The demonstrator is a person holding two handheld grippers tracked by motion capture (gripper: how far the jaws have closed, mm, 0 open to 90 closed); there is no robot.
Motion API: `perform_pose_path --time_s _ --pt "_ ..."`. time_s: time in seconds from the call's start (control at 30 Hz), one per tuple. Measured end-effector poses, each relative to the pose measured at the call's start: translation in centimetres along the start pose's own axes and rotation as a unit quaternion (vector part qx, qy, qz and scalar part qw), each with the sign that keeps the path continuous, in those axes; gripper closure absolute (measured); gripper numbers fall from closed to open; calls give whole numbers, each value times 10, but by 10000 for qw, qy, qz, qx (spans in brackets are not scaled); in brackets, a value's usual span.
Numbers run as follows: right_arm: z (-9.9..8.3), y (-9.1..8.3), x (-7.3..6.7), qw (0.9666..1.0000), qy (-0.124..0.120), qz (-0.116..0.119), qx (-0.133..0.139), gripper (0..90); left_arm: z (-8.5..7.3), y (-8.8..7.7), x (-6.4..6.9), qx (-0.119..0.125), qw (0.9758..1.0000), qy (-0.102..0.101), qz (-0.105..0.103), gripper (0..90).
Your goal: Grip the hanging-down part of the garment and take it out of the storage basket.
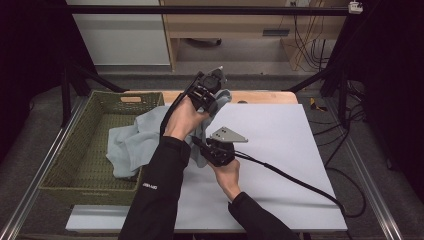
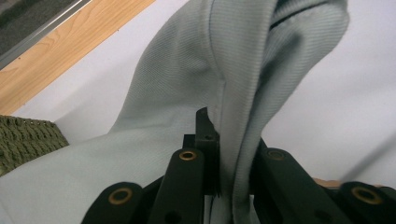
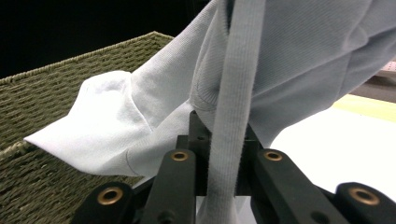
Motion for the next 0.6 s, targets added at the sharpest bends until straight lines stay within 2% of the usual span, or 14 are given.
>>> perform_pose_path --time_s 0.13,0.27,0.37,0.43,0.6 --pt "1 -4 -1 10000 37 45 -33 851 -1 -2 -1 40 10000 -15 15 827" --pt "2 -12 2 9999 -126 34 -2 855 -1 -4 -3 56 10000 -25 46 827" --pt "3 -21 3 9999 -109 96 42 857 -1 -4 -3 33 10000 -10 63 827" --pt "4 -27 4 9996 -244 91 86 858 -1 -3 -3 22 10000 -16 37 827" --pt "8 -41 5 9994 -285 110 137 859 0 -3 0 47 10000 -3 61 827"
Point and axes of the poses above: each handheld gripper's, and its own axes: y roughly forward along the jaws, z roughly out of its top, x roughly to its right, the point moved 4 cm from there along y, roughly forward along the jaws, and after that the axes turned 2 degrees about z, right-handed, at the moved point
